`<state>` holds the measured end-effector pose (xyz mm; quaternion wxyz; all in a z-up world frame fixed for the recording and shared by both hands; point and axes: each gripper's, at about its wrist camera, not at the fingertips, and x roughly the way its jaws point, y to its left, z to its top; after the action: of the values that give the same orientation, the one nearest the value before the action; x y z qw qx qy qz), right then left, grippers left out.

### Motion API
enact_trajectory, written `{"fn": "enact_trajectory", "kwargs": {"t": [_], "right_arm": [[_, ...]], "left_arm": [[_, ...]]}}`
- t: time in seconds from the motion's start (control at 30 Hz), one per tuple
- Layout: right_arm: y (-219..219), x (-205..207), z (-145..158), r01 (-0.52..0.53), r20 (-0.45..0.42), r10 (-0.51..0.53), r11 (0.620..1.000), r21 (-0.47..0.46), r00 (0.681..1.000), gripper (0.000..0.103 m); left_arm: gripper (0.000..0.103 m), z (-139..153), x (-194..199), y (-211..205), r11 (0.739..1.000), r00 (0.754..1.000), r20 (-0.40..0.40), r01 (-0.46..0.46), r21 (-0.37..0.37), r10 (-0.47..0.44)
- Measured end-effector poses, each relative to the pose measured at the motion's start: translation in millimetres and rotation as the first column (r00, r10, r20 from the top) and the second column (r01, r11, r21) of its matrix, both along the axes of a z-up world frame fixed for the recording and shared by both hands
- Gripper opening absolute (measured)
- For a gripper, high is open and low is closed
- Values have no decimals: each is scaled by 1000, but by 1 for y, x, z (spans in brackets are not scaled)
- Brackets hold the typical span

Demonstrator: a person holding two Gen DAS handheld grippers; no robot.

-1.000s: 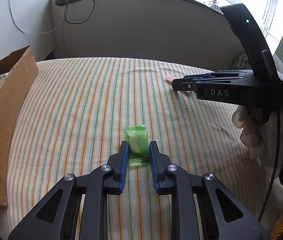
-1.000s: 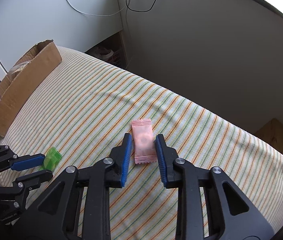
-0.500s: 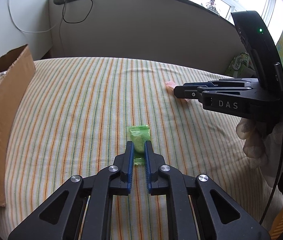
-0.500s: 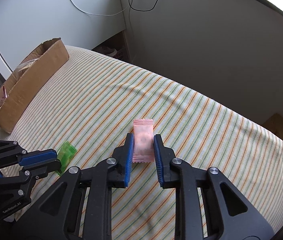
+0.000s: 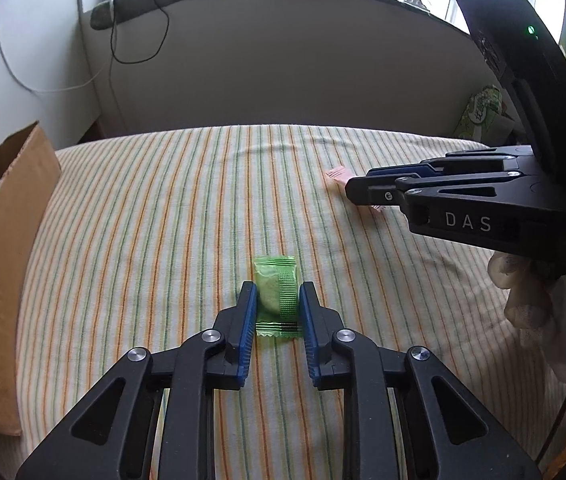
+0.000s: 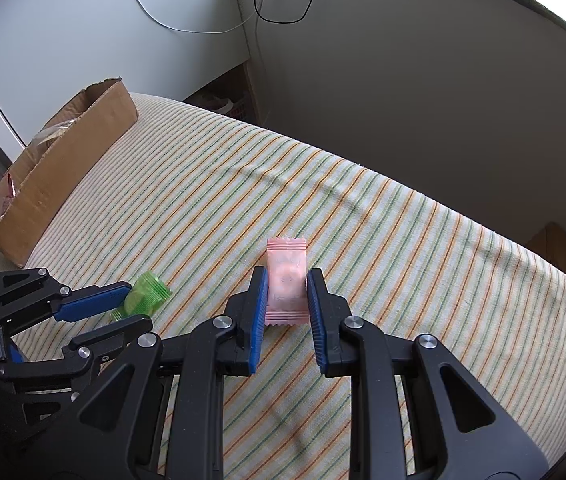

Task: Organize snacks
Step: 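Grasp the green candy packet with the left tool while the right tool grasps the pink packet, then carry both candy packets into the box and open both tools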

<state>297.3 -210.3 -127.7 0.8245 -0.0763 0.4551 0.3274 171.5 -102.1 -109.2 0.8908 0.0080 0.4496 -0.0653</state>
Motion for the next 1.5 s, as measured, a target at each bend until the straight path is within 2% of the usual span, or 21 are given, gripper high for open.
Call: {"fn": "enact_trajectory", "kwargs": {"t": [0.43, 0.77, 1.13, 1.5], "right_arm": [[-14, -8, 8, 14, 5, -14, 999, 41, 1000, 21], [-8, -26, 36, -5, 34, 2, 997, 74, 999, 21], [54, -58, 75, -82, 87, 75, 994, 76, 993, 21], [136, -87, 99, -172, 112, 163, 982, 78, 980, 21]], "left_arm": [[19, 4, -8, 17, 997, 1000, 1, -10, -72, 10], [19, 29, -20, 38, 991, 998, 46, -30, -127, 36], [19, 57, -45, 83, 987, 990, 115, -69, -146, 86], [19, 75, -69, 156, 974, 970, 158, -160, -158, 185]]}}
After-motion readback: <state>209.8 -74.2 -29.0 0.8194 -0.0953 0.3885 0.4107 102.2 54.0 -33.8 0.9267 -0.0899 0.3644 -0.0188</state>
